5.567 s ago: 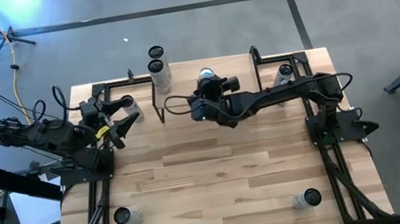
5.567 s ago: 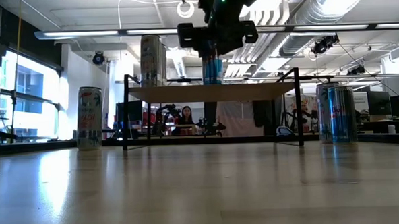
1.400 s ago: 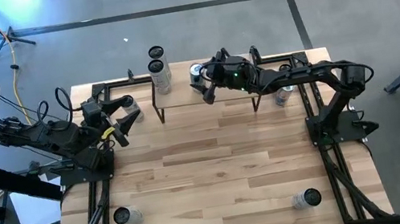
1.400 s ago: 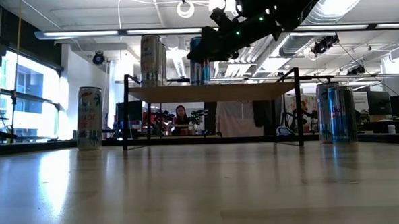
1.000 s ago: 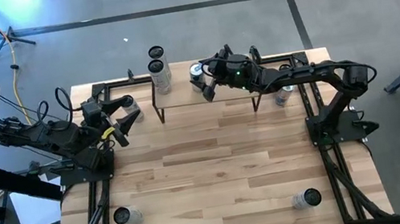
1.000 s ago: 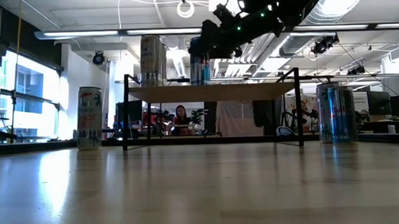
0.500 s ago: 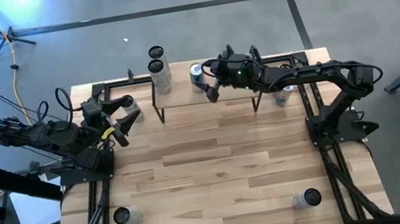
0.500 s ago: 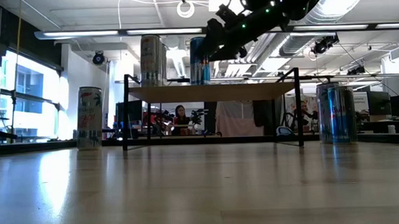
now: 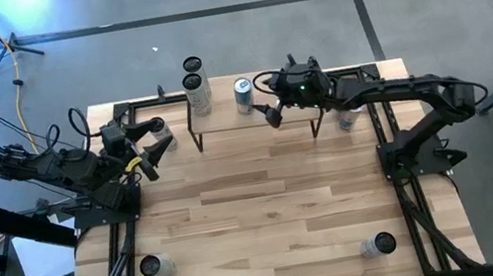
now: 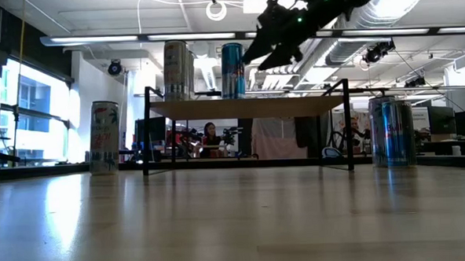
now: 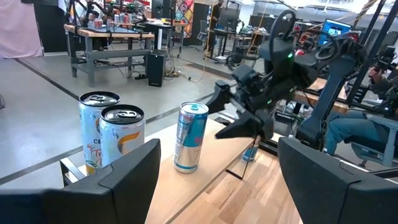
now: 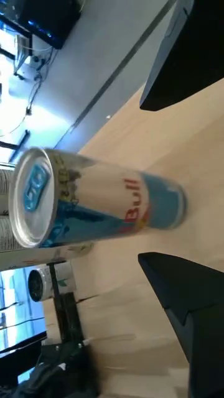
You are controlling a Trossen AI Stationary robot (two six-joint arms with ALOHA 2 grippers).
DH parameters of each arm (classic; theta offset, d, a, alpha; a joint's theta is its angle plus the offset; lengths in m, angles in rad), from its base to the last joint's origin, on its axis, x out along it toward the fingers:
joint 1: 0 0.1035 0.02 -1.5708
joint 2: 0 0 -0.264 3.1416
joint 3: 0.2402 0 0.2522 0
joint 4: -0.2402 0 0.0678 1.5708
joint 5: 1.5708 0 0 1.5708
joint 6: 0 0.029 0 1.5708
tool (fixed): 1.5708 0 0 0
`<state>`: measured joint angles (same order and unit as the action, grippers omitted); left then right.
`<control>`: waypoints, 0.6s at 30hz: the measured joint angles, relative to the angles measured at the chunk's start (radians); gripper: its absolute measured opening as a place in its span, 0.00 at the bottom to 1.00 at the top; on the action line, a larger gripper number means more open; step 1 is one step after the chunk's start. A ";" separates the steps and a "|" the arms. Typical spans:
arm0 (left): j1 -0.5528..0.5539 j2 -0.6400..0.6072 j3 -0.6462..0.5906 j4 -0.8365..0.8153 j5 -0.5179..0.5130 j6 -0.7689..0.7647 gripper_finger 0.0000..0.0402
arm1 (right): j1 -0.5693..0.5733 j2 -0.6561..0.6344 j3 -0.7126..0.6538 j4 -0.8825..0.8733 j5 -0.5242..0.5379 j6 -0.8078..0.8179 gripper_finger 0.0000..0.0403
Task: Place canned beverage on shelf
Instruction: Put the left blue soda can on the shelf
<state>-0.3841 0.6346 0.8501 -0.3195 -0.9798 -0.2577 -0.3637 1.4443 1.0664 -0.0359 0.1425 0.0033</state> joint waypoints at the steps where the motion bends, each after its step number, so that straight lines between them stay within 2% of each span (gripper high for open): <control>1: 0.000 0.000 0.000 -0.002 0.000 0.001 0.74 | 0.000 -0.017 0.000 -0.031 0.000 0.001 0.93; 11: 0.000 0.000 0.000 0.010 0.000 -0.002 0.74 | 0.006 -0.121 0.000 -0.225 0.006 0.306 0.93; 18: 0.000 0.000 0.000 0.008 0.061 -0.002 0.74 | 0.036 -0.124 0.000 -0.383 0.005 0.353 0.93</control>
<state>-0.3840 0.6350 0.8501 -0.3115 -0.9190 -0.2600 -0.3282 1.3202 1.0664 -0.4187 0.1473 0.3565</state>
